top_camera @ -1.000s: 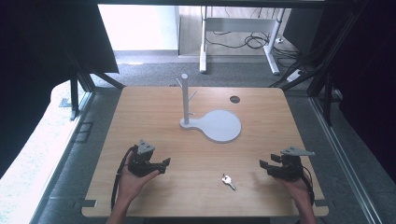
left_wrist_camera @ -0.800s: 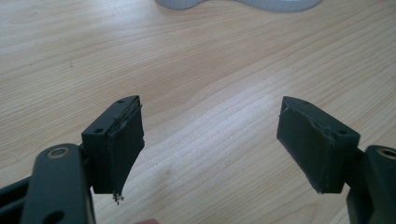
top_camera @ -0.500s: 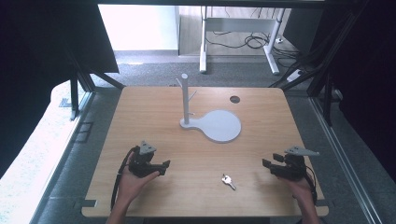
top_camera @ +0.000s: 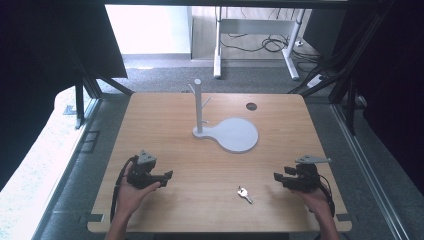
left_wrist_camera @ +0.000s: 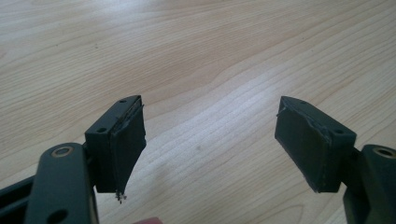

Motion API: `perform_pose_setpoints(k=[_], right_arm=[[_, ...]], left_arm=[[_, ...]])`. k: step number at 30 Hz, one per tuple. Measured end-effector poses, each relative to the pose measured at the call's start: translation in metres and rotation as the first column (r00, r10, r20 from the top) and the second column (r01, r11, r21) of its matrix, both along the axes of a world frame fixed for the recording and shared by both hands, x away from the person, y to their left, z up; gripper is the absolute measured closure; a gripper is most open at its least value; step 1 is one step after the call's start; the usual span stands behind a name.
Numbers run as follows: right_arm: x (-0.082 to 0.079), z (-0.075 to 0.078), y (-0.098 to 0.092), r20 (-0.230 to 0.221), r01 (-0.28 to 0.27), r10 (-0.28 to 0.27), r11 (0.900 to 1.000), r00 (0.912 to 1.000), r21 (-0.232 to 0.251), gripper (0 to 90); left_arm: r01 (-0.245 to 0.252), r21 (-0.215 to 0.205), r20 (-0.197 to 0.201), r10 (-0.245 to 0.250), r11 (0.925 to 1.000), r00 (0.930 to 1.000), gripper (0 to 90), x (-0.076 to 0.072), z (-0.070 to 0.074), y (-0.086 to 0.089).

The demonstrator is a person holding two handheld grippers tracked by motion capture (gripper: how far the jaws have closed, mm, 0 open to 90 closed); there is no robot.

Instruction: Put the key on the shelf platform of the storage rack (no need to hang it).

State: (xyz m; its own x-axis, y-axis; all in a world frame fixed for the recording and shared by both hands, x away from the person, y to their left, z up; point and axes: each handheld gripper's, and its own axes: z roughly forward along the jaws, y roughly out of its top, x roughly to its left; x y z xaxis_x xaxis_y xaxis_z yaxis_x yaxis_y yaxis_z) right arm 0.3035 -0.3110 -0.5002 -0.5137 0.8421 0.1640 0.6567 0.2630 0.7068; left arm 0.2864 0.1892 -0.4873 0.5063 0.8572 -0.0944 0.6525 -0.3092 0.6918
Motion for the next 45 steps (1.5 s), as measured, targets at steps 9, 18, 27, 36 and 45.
perform_pose_setpoints(k=[9, 18, 27, 36, 45], right_arm=[[0.008, 0.028, 0.028, -0.056, -0.074, 0.069, 0.991, 0.9961, -0.107, 48.8], [0.012, 0.046, 0.06, -0.163, -0.144, 0.122, 0.98, 0.9791, -0.134, 53.6], [0.015, 0.036, 0.09, -0.225, -0.237, 0.192, 0.952, 0.9552, -0.193, 55.5], [0.011, 0.031, 0.113, -0.261, -0.309, 0.252, 0.928, 0.9321, -0.21, 56.9], [0.012, 0.027, 0.133, -0.322, -0.327, 0.246, 0.917, 0.9142, -0.227, 61.4]], left_arm=[[0.019, 0.003, 0.007, -0.019, 0.9998, 0.9998, 24.7, -0.005, 0.003, -0.001], [0.029, 0.022, -0.016, -0.029, 0.9993, 0.9995, 24.6, -0.006, -0.006, 0.0], [0.039, 0.016, -0.018, -0.039, 0.9991, 0.9991, 24.9, -0.008, -0.006, 0.0], [0.03, 0.029, -0.04, -0.028, 0.9991, 0.9988, 25.4, -0.009, -0.009, 0.004], [0.058, 0.044, -0.049, -0.056, 0.9973, 0.9972, 27.0, -0.009, -0.011, 0.002]])
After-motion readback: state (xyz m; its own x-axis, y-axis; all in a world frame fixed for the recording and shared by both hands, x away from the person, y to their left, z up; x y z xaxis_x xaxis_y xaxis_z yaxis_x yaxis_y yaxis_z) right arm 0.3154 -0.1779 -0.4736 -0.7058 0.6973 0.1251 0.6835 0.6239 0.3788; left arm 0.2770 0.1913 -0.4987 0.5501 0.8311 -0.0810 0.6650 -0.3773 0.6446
